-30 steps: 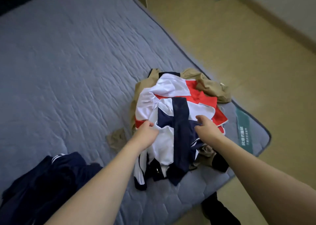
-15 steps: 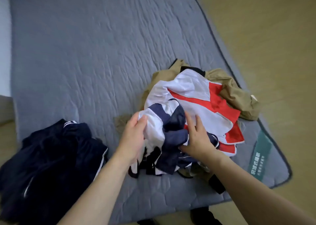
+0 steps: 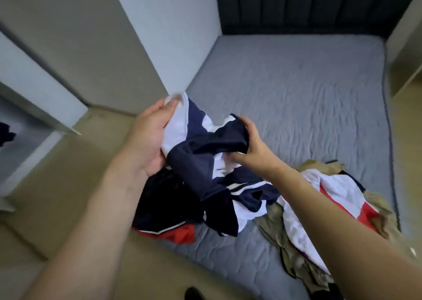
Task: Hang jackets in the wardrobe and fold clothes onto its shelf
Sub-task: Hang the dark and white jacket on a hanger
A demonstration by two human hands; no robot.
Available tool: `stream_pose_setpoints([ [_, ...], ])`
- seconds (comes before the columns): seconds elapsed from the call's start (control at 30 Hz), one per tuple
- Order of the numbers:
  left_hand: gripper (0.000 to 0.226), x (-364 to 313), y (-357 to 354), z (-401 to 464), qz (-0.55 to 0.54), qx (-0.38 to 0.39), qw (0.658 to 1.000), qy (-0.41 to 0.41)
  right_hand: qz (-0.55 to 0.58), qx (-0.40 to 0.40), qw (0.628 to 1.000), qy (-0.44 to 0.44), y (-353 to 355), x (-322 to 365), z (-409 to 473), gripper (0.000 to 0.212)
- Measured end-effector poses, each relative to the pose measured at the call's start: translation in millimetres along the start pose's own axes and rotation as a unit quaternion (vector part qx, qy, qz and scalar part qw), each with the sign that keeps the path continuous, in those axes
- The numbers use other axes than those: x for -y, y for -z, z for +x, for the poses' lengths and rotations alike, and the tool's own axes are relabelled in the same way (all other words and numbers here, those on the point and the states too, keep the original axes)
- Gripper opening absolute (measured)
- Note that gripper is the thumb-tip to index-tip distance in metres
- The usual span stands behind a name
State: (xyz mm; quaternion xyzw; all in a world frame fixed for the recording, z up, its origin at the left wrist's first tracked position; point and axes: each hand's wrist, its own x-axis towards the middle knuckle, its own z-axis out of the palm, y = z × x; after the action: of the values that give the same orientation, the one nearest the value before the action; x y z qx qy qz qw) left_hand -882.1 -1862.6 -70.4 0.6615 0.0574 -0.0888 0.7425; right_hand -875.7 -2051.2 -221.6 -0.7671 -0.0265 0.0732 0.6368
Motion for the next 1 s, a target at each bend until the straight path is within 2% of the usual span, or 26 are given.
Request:
stream_pose_setpoints([
  [0.1,0.045,-40.9,78.3,-16.4,-0.043,-0.041,0.998,-0.019,0.005,0.029,0.997,0.067,-70.0,71.1,30.8,0.037],
  [0.17,0.046,-61.7,130.8,-27.2,-0.042,-0.070,0.996,-0.038,0.072,0.034,0.995,0.060,-118.4,115.5,50.0,0.040],
  [0.23,0.040,-78.5,182.9,-40.2,0.057,-0.123,0.988,-0.069,0.151,0.031,0.986,0.068,-167.9,164.6,63.7,0.044],
  [0.3,0.051,-88.4,237.1,-52.9,0.267,-0.172,0.944,-0.090,0.185,0.016,0.978,0.095,-218.5,212.8,75.9,0.037],
  [0.4,0.090,-90.4,311.8,-70.8,0.475,-0.155,0.865,-0.036,0.164,0.004,0.975,0.149,-300.1,275.4,90.6,0.030],
  [0.47,0.083,-80.3,359.9,-72.7,0.560,-0.206,0.800,-0.059,0.160,0.008,0.971,0.175,-351.6,310.7,98.0,0.026],
  [0.53,0.059,-76.3,405.5,-73.0,0.585,-0.319,0.739,-0.097,0.187,0.004,0.967,0.171,-397.3,344.1,104.2,0.016],
  [0.57,0.052,-75.1,428.4,-73.6,0.575,-0.376,0.720,-0.100,0.206,0.001,0.964,0.166,-417.3,358.4,107.8,0.014],
  [0.63,0.054,-74.4,473.1,-74.1,0.553,-0.459,0.688,-0.099,0.234,0.007,0.958,0.164,-455.3,381.6,118.9,0.017],
  [0.7,0.058,-75.3,504.0,-69.2,0.534,-0.507,0.651,-0.182,0.239,0.020,0.957,0.165,-492.9,397.7,132.9,0.023],
  [0.73,0.055,-75.9,512.5,-63.1,0.511,-0.503,0.652,-0.249,0.236,0.031,0.958,0.163,-511.8,403.3,141.0,0.025],
  [0.77,0.053,-76.5,517.1,-54.6,0.488,-0.477,0.669,-0.295,0.233,0.044,0.958,0.160,-531.1,407.2,151.0,0.026],
  [0.8,0.054,-76.0,521.0,-43.6,0.476,-0.446,0.696,-0.301,0.230,0.056,0.959,0.156,-550.1,409.4,162.6,0.027],
  [0.87,0.062,-73.7,534.8,-15.6,0.485,-0.409,0.742,-0.217,0.220,0.082,0.961,0.148,-586.3,414.1,189.1,0.028],
  [0.9,0.062,-73.6,548.2,-1.1,0.496,-0.406,0.748,-0.173,0.207,0.095,0.962,0.149,-604.2,416.7,203.5,0.026],
  [0.97,0.035,-78.1,585.8,23.4,0.489,-0.426,0.749,-0.138,0.186,0.121,0.963,0.156,-636.4,421.6,233.3,0.019],
  [1.0,0.020,-85.2,608.7,33.2,0.457,-0.433,0.766,-0.129,0.188,0.137,0.961,0.151,-650.7,426.2,250.7,0.018],
])
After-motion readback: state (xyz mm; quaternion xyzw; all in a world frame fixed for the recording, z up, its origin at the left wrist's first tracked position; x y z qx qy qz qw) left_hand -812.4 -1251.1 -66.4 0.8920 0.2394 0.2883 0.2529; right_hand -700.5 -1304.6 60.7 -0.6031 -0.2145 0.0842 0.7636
